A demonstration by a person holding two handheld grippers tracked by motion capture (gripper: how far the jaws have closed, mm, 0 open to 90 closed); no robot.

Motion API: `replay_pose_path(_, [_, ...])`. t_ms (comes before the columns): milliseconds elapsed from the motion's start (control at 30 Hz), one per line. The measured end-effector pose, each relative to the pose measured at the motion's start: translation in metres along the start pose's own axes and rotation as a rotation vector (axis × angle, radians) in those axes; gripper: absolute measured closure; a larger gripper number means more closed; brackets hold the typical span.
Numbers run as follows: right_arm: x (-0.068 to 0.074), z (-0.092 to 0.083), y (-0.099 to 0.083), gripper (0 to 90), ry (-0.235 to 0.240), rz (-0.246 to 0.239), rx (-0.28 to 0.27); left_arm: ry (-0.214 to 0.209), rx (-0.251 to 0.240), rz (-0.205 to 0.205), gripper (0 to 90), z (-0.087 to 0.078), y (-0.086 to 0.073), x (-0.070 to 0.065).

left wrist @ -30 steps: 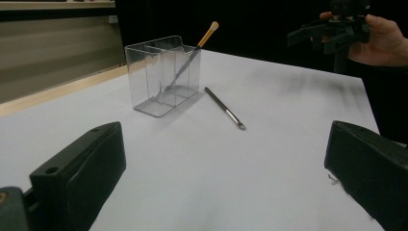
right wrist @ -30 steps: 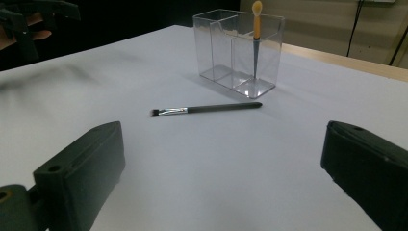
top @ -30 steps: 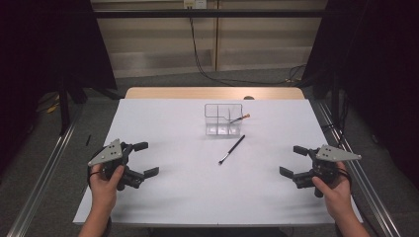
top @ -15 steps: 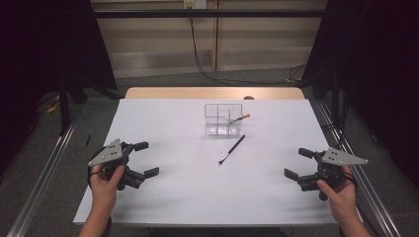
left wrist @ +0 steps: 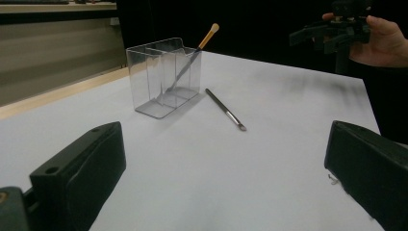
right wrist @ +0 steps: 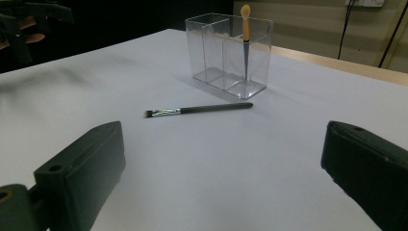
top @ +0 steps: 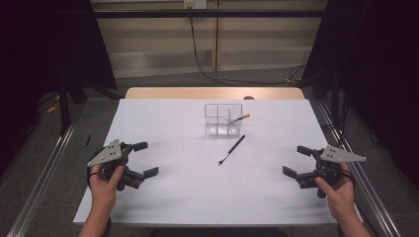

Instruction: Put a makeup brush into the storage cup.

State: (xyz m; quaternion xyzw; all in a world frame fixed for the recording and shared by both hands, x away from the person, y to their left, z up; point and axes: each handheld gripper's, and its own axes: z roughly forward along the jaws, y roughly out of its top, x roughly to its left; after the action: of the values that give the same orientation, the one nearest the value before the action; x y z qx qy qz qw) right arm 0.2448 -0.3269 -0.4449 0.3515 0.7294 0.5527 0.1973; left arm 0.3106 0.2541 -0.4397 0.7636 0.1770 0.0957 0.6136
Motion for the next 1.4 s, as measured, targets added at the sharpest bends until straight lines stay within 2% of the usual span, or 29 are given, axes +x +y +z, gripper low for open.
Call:
replay_pose_path(300, [0.000,0.010,0.011,1.2,0.005,-0.016,-0.010,0.005,-0.002,0.001,0.7,-0.003,-0.001,0.002])
replay_pose_path(500, [0.000,0.022,0.018,1.3,0.021,-0.019,-0.014,0.004,-0.014,-0.007,0.7,-0.001,0.000,0.002])
replay_pose_path(667, [0.000,0.033,0.024,1.3,0.036,-0.024,-0.023,-0.001,-0.006,0.002,0.7,0.001,0.000,0.002])
replay_pose_path(1400, [0.006,0.064,0.037,1.3,0.073,-0.029,-0.035,-0.007,-0.013,0.007,0.7,0.002,0.002,0.002])
